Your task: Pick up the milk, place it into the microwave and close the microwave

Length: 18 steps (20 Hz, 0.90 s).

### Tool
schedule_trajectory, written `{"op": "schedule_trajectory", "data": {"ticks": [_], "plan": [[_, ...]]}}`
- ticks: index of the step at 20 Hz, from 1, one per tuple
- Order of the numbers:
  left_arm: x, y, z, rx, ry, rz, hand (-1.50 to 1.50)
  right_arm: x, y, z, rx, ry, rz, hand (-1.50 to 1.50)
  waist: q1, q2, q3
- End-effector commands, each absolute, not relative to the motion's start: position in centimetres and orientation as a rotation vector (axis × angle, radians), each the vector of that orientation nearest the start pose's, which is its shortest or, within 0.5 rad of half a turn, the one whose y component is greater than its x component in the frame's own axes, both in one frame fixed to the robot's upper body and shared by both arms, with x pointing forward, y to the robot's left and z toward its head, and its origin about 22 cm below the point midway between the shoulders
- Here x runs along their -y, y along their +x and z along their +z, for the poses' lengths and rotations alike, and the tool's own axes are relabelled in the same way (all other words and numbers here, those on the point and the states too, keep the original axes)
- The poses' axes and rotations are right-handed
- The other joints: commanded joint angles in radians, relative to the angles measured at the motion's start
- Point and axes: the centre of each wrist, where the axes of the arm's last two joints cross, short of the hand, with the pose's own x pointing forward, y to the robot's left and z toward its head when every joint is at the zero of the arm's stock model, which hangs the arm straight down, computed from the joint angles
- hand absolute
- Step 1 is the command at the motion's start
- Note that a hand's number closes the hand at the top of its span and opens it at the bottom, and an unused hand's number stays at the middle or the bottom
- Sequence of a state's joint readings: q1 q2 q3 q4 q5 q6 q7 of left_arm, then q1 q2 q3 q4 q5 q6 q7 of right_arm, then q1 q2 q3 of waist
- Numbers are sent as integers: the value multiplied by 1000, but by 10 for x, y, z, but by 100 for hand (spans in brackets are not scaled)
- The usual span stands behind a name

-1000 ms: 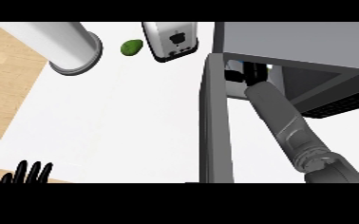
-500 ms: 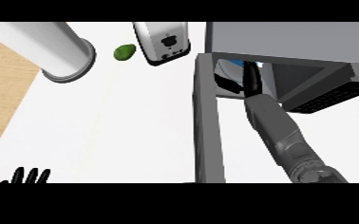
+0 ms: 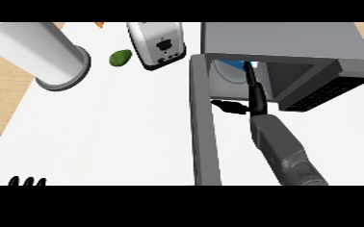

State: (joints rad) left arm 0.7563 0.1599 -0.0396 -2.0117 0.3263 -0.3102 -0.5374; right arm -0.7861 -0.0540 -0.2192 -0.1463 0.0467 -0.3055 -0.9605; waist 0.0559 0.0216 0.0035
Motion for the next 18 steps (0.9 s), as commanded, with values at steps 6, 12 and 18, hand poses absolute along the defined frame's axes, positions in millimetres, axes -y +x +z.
{"op": "schedule_trajectory", "data": {"ticks": [6, 12, 18], "plan": [[-274, 57, 14, 1837, -200, 103, -150, 214, 324, -119, 1868, -75, 106, -150, -35, -16, -2], [-269, 71, 3, 1782, -193, 36, -150, 231, 298, -135, 1840, -8, 135, -150, -64, -26, -4], [-264, 68, -6, 1778, -279, 32, -150, 280, 263, -147, 1839, -85, 81, -150, -64, -26, -4]]}}
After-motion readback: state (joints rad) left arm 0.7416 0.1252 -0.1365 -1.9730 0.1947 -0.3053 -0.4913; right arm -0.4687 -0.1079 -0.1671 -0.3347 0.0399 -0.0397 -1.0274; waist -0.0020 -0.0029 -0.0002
